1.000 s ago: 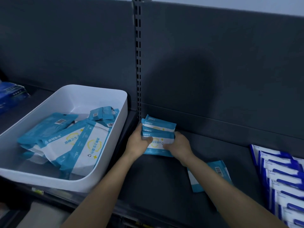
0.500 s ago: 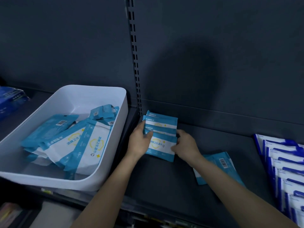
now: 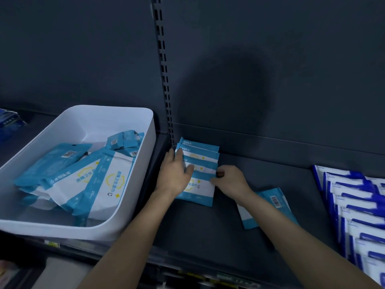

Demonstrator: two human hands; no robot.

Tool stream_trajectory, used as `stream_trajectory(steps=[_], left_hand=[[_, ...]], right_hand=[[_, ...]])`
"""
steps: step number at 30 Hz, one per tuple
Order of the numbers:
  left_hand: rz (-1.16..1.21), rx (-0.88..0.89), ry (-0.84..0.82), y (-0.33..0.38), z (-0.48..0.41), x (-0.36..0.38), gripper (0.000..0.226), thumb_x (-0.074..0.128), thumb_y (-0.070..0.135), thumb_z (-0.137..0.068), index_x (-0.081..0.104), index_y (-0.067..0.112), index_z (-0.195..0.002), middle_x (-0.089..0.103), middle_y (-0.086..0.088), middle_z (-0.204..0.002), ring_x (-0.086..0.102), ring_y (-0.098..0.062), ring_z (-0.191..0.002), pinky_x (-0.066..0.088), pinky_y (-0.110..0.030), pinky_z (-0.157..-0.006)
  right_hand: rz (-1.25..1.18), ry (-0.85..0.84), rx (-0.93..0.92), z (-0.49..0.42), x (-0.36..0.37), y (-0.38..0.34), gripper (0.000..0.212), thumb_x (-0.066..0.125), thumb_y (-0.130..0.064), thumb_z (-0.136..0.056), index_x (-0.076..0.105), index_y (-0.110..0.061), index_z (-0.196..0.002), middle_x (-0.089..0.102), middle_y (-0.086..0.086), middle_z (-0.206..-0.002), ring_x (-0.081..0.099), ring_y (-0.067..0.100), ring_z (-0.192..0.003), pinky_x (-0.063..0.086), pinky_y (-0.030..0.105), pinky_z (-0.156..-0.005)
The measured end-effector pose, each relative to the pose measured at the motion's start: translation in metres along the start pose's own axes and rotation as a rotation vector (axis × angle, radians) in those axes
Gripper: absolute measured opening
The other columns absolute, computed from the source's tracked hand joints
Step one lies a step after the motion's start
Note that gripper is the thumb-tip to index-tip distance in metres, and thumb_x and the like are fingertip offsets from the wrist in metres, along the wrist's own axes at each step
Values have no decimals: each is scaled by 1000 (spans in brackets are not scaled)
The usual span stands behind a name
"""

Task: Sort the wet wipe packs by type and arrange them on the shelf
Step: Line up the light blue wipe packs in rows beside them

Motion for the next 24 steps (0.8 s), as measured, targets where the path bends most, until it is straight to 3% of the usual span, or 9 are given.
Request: stream_trajectory(steps=[2, 5, 7, 9, 11, 14, 17, 20, 24], left_hand=[[-218, 98, 18, 11, 4, 2, 69, 43, 45, -97, 17, 14, -152, 7, -12, -161, 1, -25, -148, 5, -38, -121], [-405, 203, -29, 26, 11, 12, 63, 35, 45, -100, 16, 17, -152, 6, -12, -161, -3, -27, -148, -4, -40, -119], [-363, 262, 7, 36, 15, 13, 59, 40, 37, -100, 23, 12, -151, 11, -14, -160, 1, -27, -148, -2, -37, -119], [-205, 350, 37, 57, 27, 13, 54, 49, 28, -99, 34, 8, -146, 20, -14, -157, 12, -26, -147, 10, -33, -119], [-74, 446, -16, 81, 42, 22, 49, 54, 24, -96, 44, 8, -141, 32, -11, -152, 28, -24, -142, 24, -28, -114], [-37, 558, -218, 110, 67, 57, 43, 56, 27, -95, 52, 11, -135, 45, -5, -143, 42, -16, -129, 26, -14, -102], [-77, 525, -367, 117, 76, 92, 48, 61, 34, -91, 51, 14, -134, 50, -3, -132, 46, -16, -120, 36, -21, -96], [-111, 416, -448, 117, 72, 109, 60, 75, 32, -79, 50, 14, -131, 50, -3, -121, 48, -18, -111, 41, -26, -91], [2, 219, -448, 107, 57, 111, 37, 79, 22, -75, 60, 14, -106, 56, 3, -98, 53, -9, -84, 40, -15, -61]], right_hand=[[12, -7, -19, 3, -4, -2, 28, 68, -8, -84, 66, -12, -111, 65, -2, -114, 60, 14, -103, 50, 24, -84], [85, 75, -31, 11, -31, -4, 46, 66, -8, -86, 55, -9, -131, 58, 0, -124, 56, 14, -113, 39, 16, -86], [169, 178, -27, 17, -62, 3, 50, 66, -9, -87, 52, -10, -134, 56, 4, -133, 55, 16, -117, 37, 15, -88], [258, 213, 29, 28, -89, 22, 53, 69, -15, -85, 51, -13, -135, 52, 7, -137, 50, 20, -123, 36, 18, -94], [361, 144, 163, 41, -104, 51, 65, 72, -29, -81, 46, -17, -139, 44, 10, -142, 41, 27, -131, 38, 27, -102], [579, -7, 323, 66, -108, 89, 86, 71, -50, -74, 32, -24, -146, 35, 13, -144, 31, 35, -135, 34, 37, -107], [393, 4, 319, 78, -106, 103, 99, 75, -52, -65, 27, -24, -147, 42, 10, -139, 40, 29, -129, 40, 36, -103], [134, 142, 247, 80, -115, 101, 94, 82, -25, -68, 32, -13, -147, 49, 4, -138, 49, 20, -124, 39, 22, -93], [-32, 282, 310, 85, -126, 114, 74, 79, -15, -73, 44, -4, -138, 57, 12, -131, 57, 22, -114, 46, 27, -86]])
Point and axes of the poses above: each hand's wrist, its own z-axis away from the middle knuckle, its own x-axis out of the palm, y = z × x, the point moved 9 cm from there along -z, towards the middle knuckle
